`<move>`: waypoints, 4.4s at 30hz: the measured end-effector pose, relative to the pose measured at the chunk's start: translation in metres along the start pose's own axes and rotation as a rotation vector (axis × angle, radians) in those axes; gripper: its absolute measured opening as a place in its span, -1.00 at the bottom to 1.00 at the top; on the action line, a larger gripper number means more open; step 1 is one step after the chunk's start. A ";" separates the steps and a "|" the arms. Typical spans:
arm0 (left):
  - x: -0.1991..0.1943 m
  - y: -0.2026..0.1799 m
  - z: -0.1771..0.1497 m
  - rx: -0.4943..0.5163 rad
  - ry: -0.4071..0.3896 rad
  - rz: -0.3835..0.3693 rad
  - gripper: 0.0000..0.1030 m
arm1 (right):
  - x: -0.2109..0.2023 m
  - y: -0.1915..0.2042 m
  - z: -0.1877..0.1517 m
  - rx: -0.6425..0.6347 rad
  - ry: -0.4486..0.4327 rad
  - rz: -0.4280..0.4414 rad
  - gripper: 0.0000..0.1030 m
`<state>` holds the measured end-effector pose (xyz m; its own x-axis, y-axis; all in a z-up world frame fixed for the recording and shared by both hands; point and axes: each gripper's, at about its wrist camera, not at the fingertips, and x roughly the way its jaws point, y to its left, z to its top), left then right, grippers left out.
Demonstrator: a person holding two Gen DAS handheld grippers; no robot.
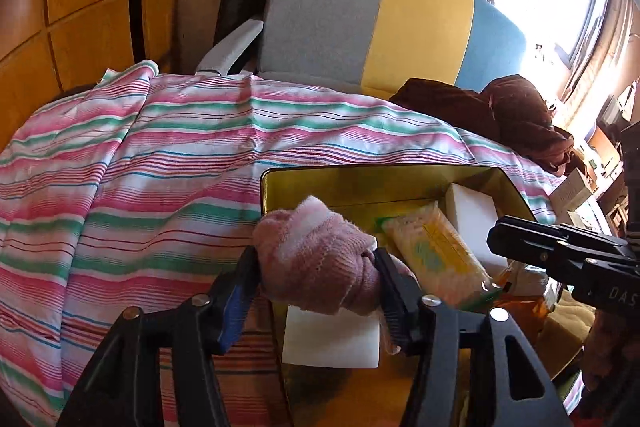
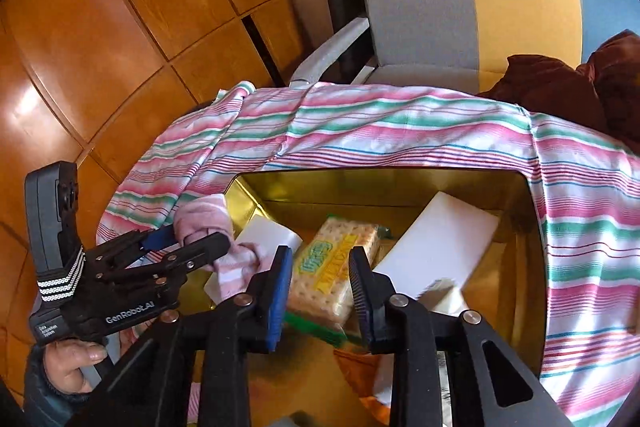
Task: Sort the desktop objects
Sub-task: 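Open both tools to drop the glove and snack bag into the tray, then move both open tools back toward the pile, then grasp the white printed medicine box with the left tool and lift it, then grasp the green-labelled medicine box with the right tool while the left holds the white box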
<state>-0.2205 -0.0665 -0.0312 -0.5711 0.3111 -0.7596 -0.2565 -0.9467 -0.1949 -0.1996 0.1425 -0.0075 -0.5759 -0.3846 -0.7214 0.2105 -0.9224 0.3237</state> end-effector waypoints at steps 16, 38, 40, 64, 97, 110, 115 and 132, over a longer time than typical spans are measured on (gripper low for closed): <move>-0.054 -0.010 -0.010 -0.014 -0.135 0.066 0.31 | -0.096 -0.019 -0.045 -0.027 -0.204 0.028 -0.02; -0.043 -0.284 -0.061 0.326 0.036 -0.353 0.32 | -0.228 -0.271 -0.208 0.472 -0.331 -0.494 0.20; -0.031 -0.308 -0.064 0.359 0.062 -0.348 0.32 | -0.237 -0.286 -0.219 0.502 -0.347 -0.518 0.20; 0.095 -0.459 -0.027 1.090 0.191 -0.183 0.62 | -0.244 -0.313 -0.250 0.558 -0.476 -0.283 0.57; 0.066 -0.409 -0.093 0.717 0.225 -0.180 0.05 | -0.239 -0.314 -0.245 0.529 -0.452 -0.279 0.68; 0.000 -0.357 -0.172 0.578 0.070 -0.260 0.05 | -0.234 -0.300 -0.230 0.427 -0.371 -0.320 0.36; 0.005 -0.352 -0.172 0.529 0.024 -0.364 0.05 | -0.229 -0.294 -0.214 0.365 -0.320 -0.402 0.34; 0.020 -0.343 -0.171 0.438 0.025 -0.532 0.41 | -0.196 -0.302 -0.180 0.271 -0.176 -0.461 -0.38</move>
<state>-0.0107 0.2499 -0.0860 -0.2634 0.7169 -0.6455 -0.7913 -0.5433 -0.2806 -0.0079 0.4901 -0.0739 -0.6883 0.0890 -0.7200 -0.2910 -0.9430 0.1616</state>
